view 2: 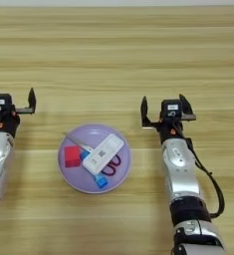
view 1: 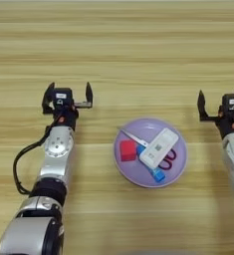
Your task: Move the objects on the table
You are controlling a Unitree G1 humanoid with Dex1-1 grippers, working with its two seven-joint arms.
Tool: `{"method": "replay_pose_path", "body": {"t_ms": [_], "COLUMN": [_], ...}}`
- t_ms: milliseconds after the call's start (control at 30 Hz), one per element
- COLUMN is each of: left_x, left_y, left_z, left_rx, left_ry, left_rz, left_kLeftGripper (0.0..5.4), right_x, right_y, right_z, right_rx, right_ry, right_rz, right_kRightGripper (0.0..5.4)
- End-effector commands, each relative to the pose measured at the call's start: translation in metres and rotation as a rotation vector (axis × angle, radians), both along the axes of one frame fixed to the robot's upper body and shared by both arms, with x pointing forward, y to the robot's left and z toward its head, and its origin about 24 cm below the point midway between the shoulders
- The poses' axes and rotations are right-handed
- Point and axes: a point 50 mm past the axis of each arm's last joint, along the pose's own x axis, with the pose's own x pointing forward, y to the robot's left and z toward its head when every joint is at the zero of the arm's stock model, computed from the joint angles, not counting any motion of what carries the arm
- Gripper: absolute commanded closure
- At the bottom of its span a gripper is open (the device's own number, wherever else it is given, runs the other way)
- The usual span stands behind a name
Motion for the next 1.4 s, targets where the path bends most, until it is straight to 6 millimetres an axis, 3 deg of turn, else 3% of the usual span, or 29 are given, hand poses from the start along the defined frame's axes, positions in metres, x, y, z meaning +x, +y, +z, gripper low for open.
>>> {"method": "replay_pose_path", "body": {"t_ms": [33, 300, 500, 733, 867, 1400], "left_x": [-0.003, -0.002, -0.002, -0.003, -0.003, -0.002], "left_y": [0.004, -0.003, -0.005, -0.012, -0.016, -0.024], "left_z": [-0.001, 0.003, 0.003, 0.004, 0.004, 0.005], "left_rx": [-0.012, 0.007, 0.008, 0.007, 0.006, 0.008], "left_ry": [0.012, -0.016, -0.014, -0.017, -0.018, -0.017], "left_rz": [0.020, -0.011, -0.010, -0.009, -0.007, 0.002], "left_kLeftGripper": [0.00, 0.00, 0.00, 0.00, 0.00, 0.00], "right_x": [-0.002, -0.001, -0.004, -0.008, -0.015, -0.047], "right_y": [-0.002, -0.002, 0.012, 0.015, 0.010, 0.006], "right_z": [0.000, 0.000, -0.004, -0.002, 0.002, 0.006], "right_rx": [0.001, -0.014, -0.152, -0.304, -0.485, -0.778], "right_ry": [0.016, 0.015, 0.024, 0.027, 0.043, 0.091], "right_rz": [-0.006, 0.008, 0.128, 0.257, 0.379, 0.692], "right_kRightGripper": [0.04, 0.04, 0.04, 0.04, 0.04, 0.04]}}
